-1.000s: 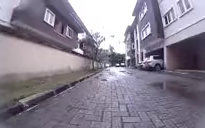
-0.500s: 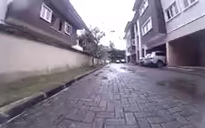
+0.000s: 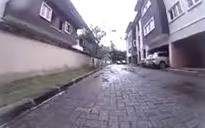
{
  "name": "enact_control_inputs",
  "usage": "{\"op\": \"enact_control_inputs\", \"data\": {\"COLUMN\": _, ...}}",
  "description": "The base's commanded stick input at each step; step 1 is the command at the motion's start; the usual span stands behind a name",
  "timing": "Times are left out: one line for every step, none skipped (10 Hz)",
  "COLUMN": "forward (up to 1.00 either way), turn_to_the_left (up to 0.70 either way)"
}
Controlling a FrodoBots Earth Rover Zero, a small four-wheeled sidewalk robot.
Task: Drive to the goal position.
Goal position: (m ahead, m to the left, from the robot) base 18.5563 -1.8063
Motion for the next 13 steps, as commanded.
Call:
{"op": "enact_control_inputs", "data": {"forward": 0.7, "turn_to_the_left": 0.0}}
{"op": "enact_control_inputs", "data": {"forward": 0.7, "turn_to_the_left": 0.0}}
{"op": "enact_control_inputs", "data": {"forward": 0.7, "turn_to_the_left": 0.0}}
{"op": "enact_control_inputs", "data": {"forward": 0.7, "turn_to_the_left": 0.0}}
{"op": "enact_control_inputs", "data": {"forward": 0.7, "turn_to_the_left": 0.0}}
{"op": "enact_control_inputs", "data": {"forward": 0.7, "turn_to_the_left": 0.0}}
{"op": "enact_control_inputs", "data": {"forward": 0.7, "turn_to_the_left": 0.0}}
{"op": "enact_control_inputs", "data": {"forward": 0.7, "turn_to_the_left": 0.0}}
{"op": "enact_control_inputs", "data": {"forward": 0.7, "turn_to_the_left": 0.0}}
{"op": "enact_control_inputs", "data": {"forward": 0.7, "turn_to_the_left": 0.0}}
{"op": "enact_control_inputs", "data": {"forward": 0.7, "turn_to_the_left": 0.0}}
{"op": "enact_control_inputs", "data": {"forward": 0.7, "turn_to_the_left": -0.1}}
{"op": "enact_control_inputs", "data": {"forward": 0.7, "turn_to_the_left": -0.3}}
